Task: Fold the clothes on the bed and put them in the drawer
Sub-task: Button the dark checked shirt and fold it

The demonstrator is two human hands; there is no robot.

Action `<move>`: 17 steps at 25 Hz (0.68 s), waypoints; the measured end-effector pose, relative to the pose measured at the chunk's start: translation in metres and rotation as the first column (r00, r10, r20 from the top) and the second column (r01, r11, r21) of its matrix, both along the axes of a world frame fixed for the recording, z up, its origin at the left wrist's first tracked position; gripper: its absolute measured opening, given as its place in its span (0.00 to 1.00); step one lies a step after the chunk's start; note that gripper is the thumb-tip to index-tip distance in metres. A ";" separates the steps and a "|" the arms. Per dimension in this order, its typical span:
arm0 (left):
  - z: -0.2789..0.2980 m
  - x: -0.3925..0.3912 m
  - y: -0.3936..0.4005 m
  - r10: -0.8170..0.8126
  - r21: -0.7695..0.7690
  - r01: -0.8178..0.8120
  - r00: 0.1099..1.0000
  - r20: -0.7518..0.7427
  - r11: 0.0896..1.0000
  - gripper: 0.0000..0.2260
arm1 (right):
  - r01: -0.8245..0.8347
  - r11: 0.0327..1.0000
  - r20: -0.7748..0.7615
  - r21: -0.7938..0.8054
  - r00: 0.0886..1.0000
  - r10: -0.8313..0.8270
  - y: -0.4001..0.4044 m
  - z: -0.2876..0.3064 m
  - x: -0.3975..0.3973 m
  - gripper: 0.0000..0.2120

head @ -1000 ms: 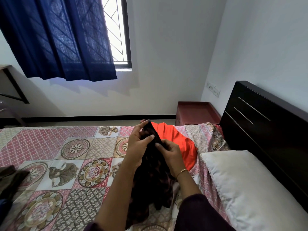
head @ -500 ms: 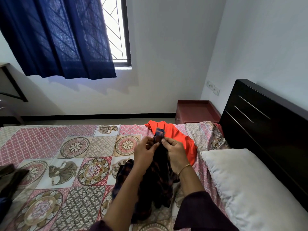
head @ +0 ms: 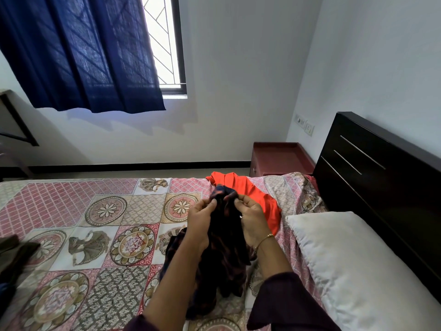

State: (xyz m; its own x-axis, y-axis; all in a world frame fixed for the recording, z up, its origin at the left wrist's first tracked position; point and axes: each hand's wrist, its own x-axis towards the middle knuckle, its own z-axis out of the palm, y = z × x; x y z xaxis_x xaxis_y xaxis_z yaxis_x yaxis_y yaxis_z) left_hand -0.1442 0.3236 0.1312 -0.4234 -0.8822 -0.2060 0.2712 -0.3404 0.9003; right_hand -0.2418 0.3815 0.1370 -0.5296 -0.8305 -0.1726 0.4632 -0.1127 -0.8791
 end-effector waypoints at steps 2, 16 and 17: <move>-0.001 0.003 -0.005 0.002 0.037 -0.003 1.000 0.019 0.999 0.07 | 0.086 0.996 -0.077 0.036 0.994 -0.083 0.000 0.000 -0.009 0.10; 0.006 0.015 -0.012 -0.155 0.110 0.207 0.920 -0.360 0.972 0.09 | 0.256 0.965 -0.735 -0.052 0.644 -0.211 0.002 0.008 -0.014 0.13; 0.005 0.016 -0.013 -0.172 0.097 0.226 0.904 -0.390 0.969 0.10 | 0.262 0.965 -0.756 -0.019 0.628 -0.185 0.001 0.005 -0.014 0.11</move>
State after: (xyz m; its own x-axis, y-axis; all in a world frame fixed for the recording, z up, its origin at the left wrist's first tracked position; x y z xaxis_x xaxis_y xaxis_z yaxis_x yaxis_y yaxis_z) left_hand -0.1280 0.3108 0.1366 -0.6572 -0.7458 -0.1091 0.4936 -0.5353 0.6854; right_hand -0.2556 0.3822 0.1416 -0.6768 -0.6709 0.3031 -0.3829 -0.0308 -0.9233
